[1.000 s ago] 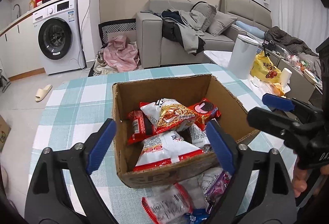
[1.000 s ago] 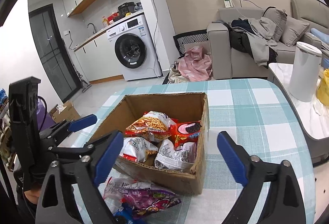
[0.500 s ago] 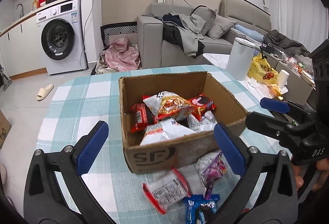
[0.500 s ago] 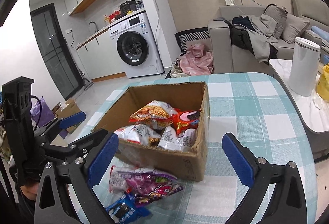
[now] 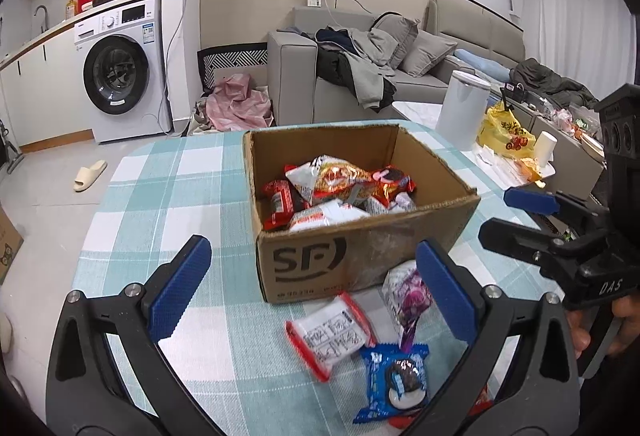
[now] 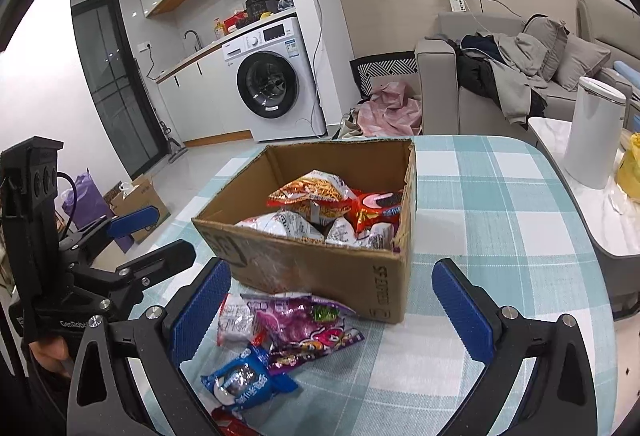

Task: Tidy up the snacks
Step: 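Move both open grippers back toward the remaining snacks on the table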

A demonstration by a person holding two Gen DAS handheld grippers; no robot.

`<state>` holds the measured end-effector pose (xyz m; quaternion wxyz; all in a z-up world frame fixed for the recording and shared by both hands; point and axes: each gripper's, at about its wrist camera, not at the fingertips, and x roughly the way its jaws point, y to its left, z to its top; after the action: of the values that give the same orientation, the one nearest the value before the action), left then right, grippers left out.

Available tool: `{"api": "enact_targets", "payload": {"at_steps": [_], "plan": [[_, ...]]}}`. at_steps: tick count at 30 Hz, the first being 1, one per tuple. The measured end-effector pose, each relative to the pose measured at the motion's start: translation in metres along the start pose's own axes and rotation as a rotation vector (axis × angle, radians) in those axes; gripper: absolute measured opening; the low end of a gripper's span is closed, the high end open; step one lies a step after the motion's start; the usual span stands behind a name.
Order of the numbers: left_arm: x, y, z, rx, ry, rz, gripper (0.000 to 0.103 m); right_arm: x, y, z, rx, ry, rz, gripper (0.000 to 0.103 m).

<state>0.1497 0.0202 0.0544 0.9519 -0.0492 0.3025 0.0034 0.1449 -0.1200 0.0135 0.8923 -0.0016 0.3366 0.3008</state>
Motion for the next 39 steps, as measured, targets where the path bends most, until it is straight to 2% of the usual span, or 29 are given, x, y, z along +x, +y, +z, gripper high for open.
{"api": "enact_targets", "payload": {"at_steps": [5, 8, 15, 25, 30, 39], "plan": [[-0.002, 0.002, -0.012, 0.002, 0.019, 0.003, 0.102, 0.000, -0.002, -0.011, 0.013, 0.023, 0.005, 0.102], [-0.001, 0.003, -0.020, 0.000, 0.027, 0.004, 0.102, 0.001, -0.004, -0.016, 0.041, 0.044, 0.040, 0.102], [0.013, 0.006, -0.033, -0.007, 0.071, 0.014, 0.102, 0.010, -0.003, -0.027, 0.055, 0.062, 0.048, 0.102], [0.034, 0.011, -0.043, -0.026, 0.121, 0.023, 0.102, 0.032, 0.002, -0.030, -0.010, 0.126, 0.015, 0.102], [0.049, 0.014, -0.049, -0.020, 0.164, 0.024, 0.102, 0.049, -0.002, -0.035, 0.004, 0.180, 0.027, 0.102], [0.065, 0.019, -0.056, -0.022, 0.199, 0.024, 0.102, 0.066, 0.007, -0.042, -0.026, 0.215, 0.043, 0.102]]}}
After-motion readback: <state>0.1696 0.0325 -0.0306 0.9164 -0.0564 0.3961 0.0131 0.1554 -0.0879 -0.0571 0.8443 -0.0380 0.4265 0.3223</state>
